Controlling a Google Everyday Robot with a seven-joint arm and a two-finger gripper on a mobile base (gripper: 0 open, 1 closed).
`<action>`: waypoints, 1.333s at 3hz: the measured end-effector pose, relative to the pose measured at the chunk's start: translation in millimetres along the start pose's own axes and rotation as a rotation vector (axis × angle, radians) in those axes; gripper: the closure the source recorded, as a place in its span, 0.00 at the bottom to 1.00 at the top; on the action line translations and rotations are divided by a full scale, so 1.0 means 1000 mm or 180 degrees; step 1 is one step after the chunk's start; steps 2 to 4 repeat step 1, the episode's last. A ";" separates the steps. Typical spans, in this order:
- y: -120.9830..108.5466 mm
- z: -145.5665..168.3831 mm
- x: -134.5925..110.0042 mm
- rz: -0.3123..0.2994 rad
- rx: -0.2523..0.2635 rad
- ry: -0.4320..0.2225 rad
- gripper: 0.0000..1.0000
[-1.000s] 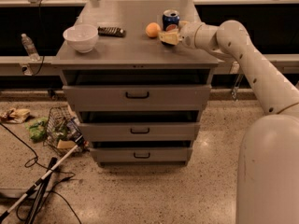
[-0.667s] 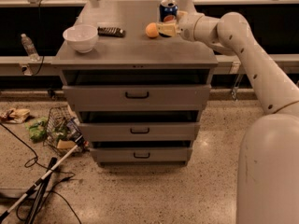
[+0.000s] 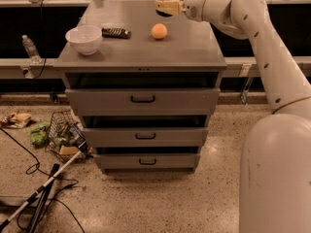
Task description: Pick pepsi can
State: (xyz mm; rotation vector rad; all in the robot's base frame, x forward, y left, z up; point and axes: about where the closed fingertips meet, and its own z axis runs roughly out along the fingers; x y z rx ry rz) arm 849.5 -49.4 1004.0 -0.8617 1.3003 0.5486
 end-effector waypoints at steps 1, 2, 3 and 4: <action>0.000 0.000 0.000 0.0000 0.0000 0.0000 1.00; 0.000 0.000 0.000 0.0000 0.0000 0.0000 1.00; 0.000 0.000 0.000 0.0000 0.0000 0.0000 1.00; 0.000 0.000 0.000 0.0000 0.0000 0.0000 1.00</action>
Offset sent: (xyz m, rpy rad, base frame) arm 0.0000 0.0000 0.0000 0.0000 0.0000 0.0000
